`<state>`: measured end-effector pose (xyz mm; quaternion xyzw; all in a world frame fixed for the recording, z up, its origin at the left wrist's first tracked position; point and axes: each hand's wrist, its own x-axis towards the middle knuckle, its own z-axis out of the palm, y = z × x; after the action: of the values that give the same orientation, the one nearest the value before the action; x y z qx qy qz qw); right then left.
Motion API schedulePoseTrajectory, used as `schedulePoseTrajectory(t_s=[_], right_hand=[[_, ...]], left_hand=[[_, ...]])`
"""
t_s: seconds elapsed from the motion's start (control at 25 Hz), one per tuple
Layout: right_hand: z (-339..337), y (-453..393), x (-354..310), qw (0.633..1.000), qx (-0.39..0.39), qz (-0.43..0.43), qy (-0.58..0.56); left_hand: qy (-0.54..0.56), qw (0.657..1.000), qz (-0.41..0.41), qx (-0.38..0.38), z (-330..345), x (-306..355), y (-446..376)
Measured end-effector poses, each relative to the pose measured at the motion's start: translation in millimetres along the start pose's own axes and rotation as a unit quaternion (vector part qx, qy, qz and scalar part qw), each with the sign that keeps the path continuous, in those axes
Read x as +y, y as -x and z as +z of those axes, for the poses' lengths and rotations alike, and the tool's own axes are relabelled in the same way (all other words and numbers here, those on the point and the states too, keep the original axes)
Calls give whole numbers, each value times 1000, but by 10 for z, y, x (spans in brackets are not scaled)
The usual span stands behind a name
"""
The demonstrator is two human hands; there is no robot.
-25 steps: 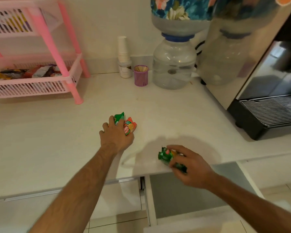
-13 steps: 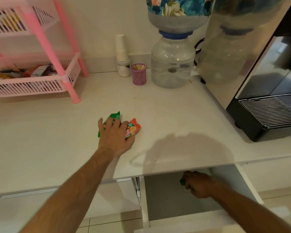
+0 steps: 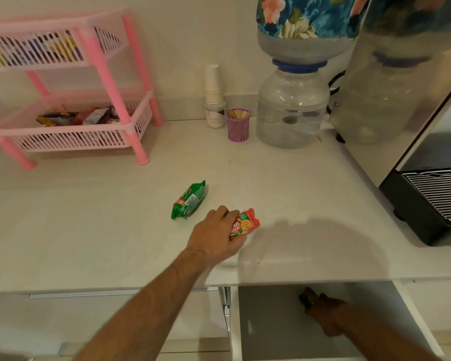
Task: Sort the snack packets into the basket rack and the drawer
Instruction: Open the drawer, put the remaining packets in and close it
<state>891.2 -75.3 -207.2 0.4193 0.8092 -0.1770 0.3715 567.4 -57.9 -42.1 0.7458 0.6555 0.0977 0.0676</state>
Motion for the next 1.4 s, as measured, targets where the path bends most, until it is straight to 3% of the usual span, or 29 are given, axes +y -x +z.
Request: schedulePoseTrajectory(t_s=[0.24, 0.36, 0.44, 0.52, 0.56, 0.64, 0.72, 0.84, 1.08, 1.16, 1.24, 1.32, 1.4], right_hand=[[-158, 214, -121, 999, 26, -4, 32], [-463, 565, -323, 988, 146, -29, 45], [-622, 860, -481, 943, 315, -94, 56], [-771, 1105, -585, 848, 500, -174, 9], [-887, 1200, -610, 799, 568, -193, -27], [-1210, 1298, -570, 757, 627, -170, -71], [-1499, 1348, -523, 789, 594, -134, -82], [-1636, 1337, -533, 836, 508, -159, -132], [-1497, 1292, -601, 853, 430, -175, -239], [-1332, 1331, -606, 845, 437, -188, -244], [-1076, 1319, -550, 849, 435, -216, -210], [-811, 1198, -467, 894, 373, -203, -142], [-609, 979, -384, 942, 283, -150, -96]], left_hand=[[25, 1000, 0, -8, 14, -19, 5], [47, 999, -6, -6, -10, -6, 0], [77, 997, -21, -12, -45, 14, 8], [161, 986, -30, -32, -118, 49, 16], [222, 973, -25, -51, -155, 74, 15], [310, 944, 11, -110, -218, 153, 17], [338, 926, 45, -162, -275, 274, 23], [368, 907, 66, -195, -320, 383, -3], [359, 893, 73, -259, -351, 302, 13], [401, 894, 53, -195, -415, 221, -36], [403, 915, -1, -19, -483, 39, -130], [276, 948, -49, 152, -529, -225, -236], [117, 970, -95, 191, -532, -476, -312]])
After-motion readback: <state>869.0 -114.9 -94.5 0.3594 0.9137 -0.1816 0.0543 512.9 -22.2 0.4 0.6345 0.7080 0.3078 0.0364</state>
